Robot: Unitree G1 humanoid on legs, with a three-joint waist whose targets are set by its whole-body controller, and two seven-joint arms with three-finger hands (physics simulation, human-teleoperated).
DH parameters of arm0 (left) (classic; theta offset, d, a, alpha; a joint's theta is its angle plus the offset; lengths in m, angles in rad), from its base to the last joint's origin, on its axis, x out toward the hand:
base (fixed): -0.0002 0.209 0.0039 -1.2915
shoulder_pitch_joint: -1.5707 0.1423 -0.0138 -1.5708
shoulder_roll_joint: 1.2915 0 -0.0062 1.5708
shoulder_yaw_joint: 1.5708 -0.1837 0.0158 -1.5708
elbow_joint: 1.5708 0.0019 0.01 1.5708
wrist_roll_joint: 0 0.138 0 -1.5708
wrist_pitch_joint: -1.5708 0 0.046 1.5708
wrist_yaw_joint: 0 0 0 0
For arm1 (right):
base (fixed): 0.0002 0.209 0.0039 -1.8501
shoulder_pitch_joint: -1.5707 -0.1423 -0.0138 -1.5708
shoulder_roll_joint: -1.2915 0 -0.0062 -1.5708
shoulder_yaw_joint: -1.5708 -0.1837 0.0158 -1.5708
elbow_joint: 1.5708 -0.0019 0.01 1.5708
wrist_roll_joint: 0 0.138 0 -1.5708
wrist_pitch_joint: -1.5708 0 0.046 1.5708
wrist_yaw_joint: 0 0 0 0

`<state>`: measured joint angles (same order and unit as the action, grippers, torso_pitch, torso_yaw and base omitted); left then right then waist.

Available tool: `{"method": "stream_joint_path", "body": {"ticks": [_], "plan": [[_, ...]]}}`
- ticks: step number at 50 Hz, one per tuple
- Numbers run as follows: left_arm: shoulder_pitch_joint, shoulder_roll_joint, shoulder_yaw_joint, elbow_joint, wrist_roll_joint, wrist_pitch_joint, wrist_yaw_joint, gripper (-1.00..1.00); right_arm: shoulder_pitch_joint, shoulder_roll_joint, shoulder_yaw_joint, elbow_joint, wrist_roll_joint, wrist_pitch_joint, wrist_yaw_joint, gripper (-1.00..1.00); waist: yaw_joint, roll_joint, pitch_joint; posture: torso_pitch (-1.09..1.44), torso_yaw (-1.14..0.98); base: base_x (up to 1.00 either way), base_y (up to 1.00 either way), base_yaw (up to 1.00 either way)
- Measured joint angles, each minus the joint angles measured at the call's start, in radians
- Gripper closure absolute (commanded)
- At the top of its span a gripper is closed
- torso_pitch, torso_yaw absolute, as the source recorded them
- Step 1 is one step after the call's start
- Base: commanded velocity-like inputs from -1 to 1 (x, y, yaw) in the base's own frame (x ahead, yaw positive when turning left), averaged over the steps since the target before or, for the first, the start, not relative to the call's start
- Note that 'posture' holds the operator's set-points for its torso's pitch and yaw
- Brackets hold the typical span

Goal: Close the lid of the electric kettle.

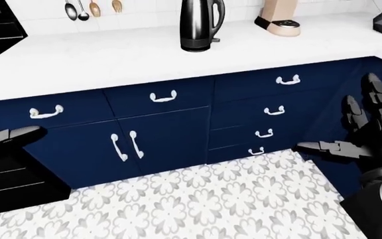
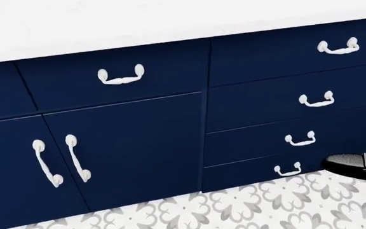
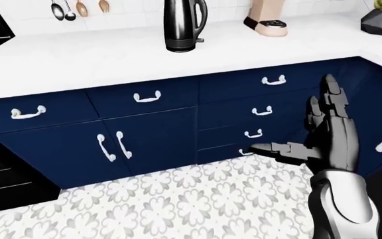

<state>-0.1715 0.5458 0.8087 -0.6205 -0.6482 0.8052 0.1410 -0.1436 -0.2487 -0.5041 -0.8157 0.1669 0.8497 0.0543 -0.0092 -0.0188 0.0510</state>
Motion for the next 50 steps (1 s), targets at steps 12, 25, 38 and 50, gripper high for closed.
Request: {"method": "stream_joint_path", "body": {"ticks": [12,25,38,50], "plan": [[0.006,0.0,0.016,0.01,0.012,-0.001,0.01,-1.0,0.005,0.01,0.026,0.006,0.013,-0.012,0.015,-1.0,0.016,0.087,0.0,0.0,0.0,0.24,0.0,0.0],[-0.001,-0.005,-0.007,0.001,0.006,-0.003,-0.004,-1.0,0.005,0.003,0.004,0.018,-0.002,-0.019,0.004,-1.0,0.001,-0.01,-0.004,0.0,0.0,0.24,0.0,0.0],[0.007,-0.004,0.02,0.016,0.022,-0.004,0.001,-1.0,0.004,0.012,0.036,0.019,0.006,-0.027,0.017,-1.0,0.02,0.087,-0.001,0.0,0.0,0.24,0.0,0.0],[0.004,-0.012,-0.009,0.001,0.011,-0.008,-0.006,-1.0,0.009,0.006,0.007,0.021,-0.003,-0.034,0.01,-1.0,0.006,-0.009,0.002,0.0,0.0,0.24,0.0,0.0]]}}
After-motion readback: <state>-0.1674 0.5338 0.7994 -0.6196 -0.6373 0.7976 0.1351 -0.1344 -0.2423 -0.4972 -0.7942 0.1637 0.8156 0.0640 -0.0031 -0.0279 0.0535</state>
